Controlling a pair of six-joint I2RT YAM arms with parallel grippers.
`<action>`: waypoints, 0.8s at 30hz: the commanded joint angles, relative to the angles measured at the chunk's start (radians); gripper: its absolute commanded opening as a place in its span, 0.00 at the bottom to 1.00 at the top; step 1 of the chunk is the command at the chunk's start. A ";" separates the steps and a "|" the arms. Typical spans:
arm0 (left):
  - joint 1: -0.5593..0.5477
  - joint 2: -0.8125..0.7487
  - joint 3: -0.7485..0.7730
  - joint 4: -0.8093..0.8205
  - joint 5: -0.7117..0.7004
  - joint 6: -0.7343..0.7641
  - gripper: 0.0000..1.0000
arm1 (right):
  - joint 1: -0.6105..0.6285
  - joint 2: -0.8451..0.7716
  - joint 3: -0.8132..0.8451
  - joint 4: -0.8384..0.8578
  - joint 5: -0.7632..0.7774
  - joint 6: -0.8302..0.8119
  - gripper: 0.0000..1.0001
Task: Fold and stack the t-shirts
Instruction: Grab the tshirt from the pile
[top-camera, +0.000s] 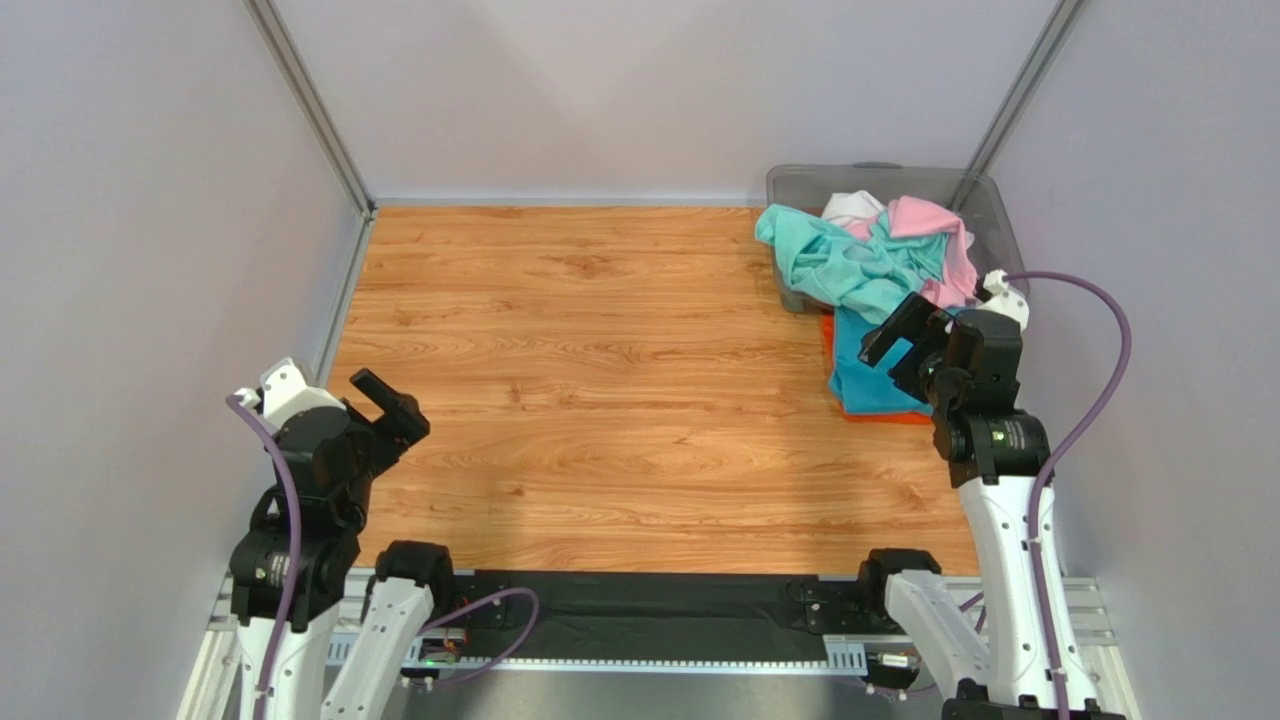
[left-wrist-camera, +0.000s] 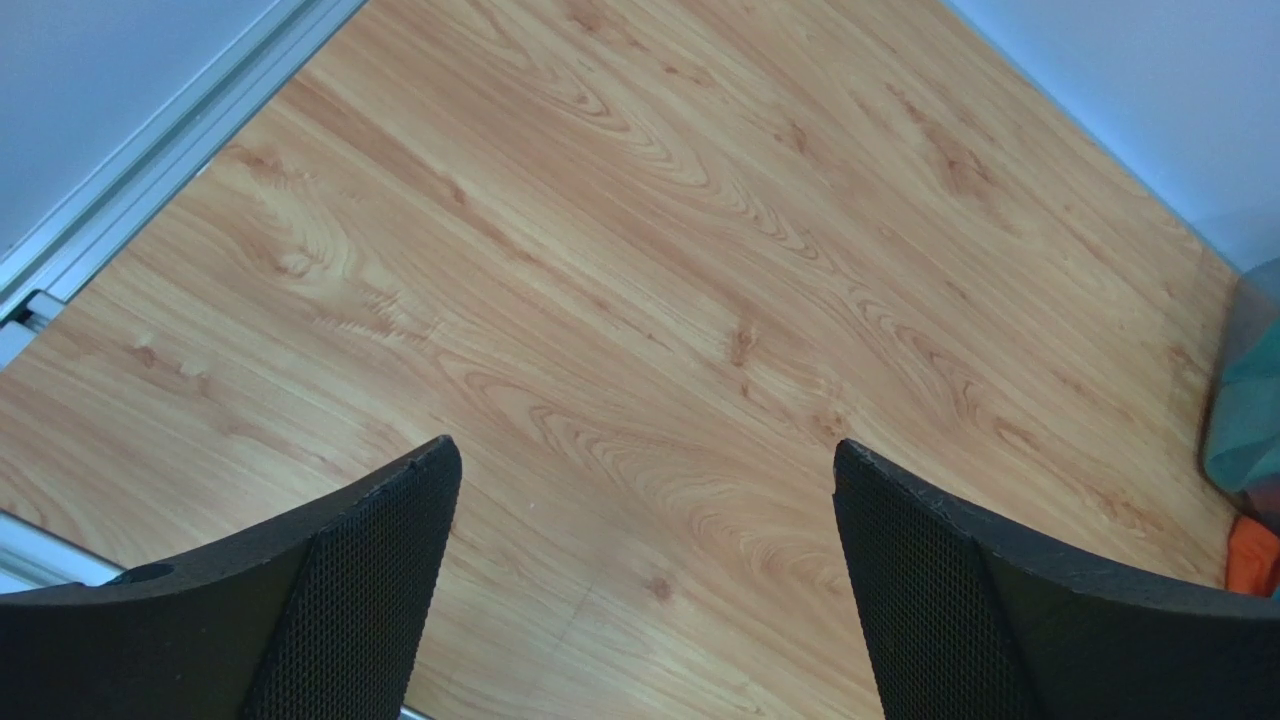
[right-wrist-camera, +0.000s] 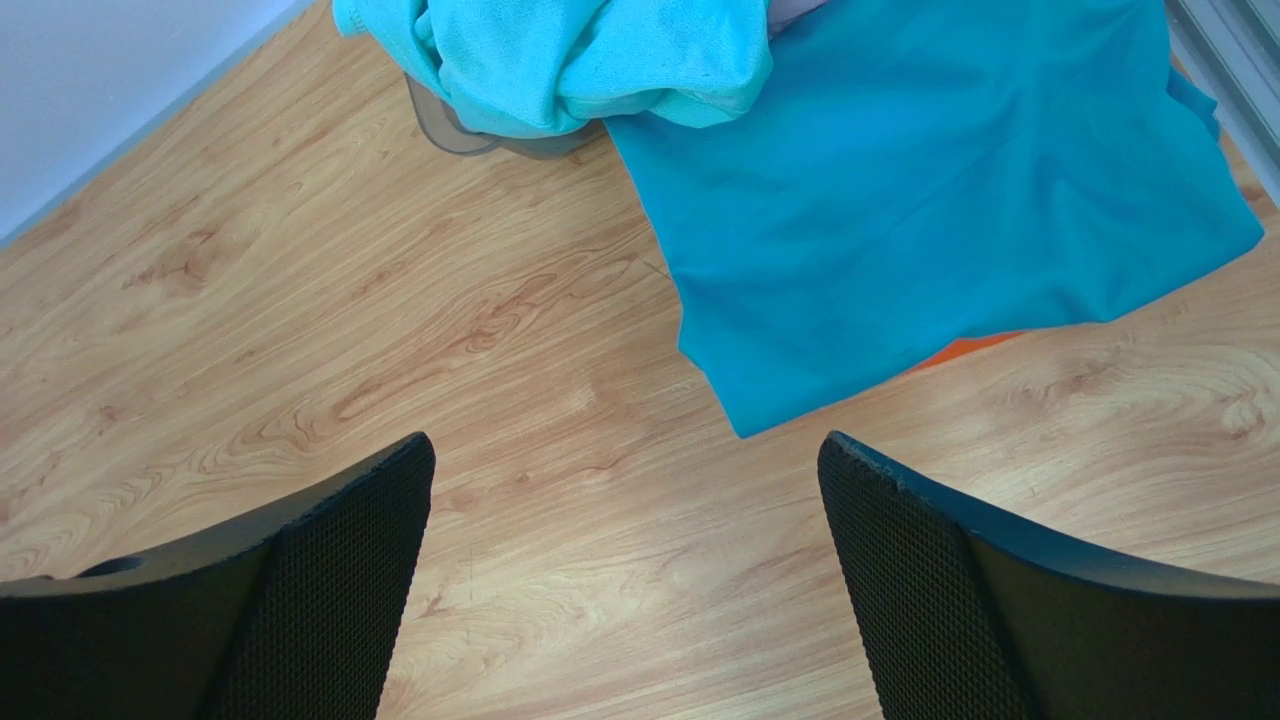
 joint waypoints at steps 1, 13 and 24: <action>0.006 0.033 -0.013 0.003 0.000 -0.023 1.00 | 0.002 -0.010 -0.018 0.075 -0.016 -0.028 1.00; 0.006 0.025 -0.077 0.044 0.017 -0.078 1.00 | -0.001 0.437 0.166 0.135 0.035 -0.047 1.00; 0.006 0.013 -0.131 0.058 0.024 -0.126 1.00 | -0.001 0.825 0.390 0.248 0.056 -0.096 0.83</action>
